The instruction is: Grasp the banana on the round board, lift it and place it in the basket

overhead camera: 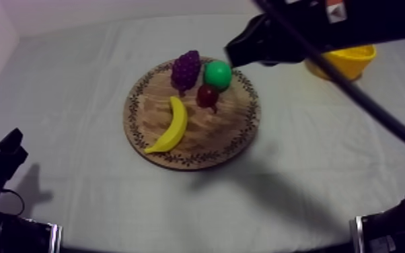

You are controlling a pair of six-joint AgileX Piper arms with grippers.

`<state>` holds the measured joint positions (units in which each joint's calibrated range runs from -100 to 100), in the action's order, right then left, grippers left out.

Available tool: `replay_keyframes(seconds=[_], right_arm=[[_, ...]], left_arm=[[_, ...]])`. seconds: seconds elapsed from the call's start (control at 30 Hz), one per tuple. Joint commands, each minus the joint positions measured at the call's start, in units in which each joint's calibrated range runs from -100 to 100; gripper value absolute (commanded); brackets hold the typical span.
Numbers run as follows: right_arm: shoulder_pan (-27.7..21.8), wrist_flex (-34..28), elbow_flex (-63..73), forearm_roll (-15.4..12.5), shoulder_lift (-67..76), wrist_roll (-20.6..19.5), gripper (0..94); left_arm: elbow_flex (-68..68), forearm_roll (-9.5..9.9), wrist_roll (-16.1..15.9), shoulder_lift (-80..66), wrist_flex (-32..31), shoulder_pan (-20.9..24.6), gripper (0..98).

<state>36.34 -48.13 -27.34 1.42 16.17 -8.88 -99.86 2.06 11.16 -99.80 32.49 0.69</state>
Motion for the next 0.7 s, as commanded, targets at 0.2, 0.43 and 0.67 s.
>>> replay_keyframes(seconds=[0.2, 0.43, 0.67], right_arm=[[5.45, 4.54, -2.46, 7.79, -7.91, -17.28, 6.7], [7.36, 4.45, -2.47, 10.84, -11.88, -22.45, 8.6], [7.07, 5.58, -2.49, 11.28, -13.6, -22.93, 9.4]], left_arm=[[-0.03, 0.01, 0.0, -0.03, 0.01, 0.0, 0.1], [-0.03, 0.01, 0.0, -0.03, 0.01, 0.0, 0.1], [-0.03, 0.01, 0.01, -0.03, 0.01, 0.0, 0.1]])
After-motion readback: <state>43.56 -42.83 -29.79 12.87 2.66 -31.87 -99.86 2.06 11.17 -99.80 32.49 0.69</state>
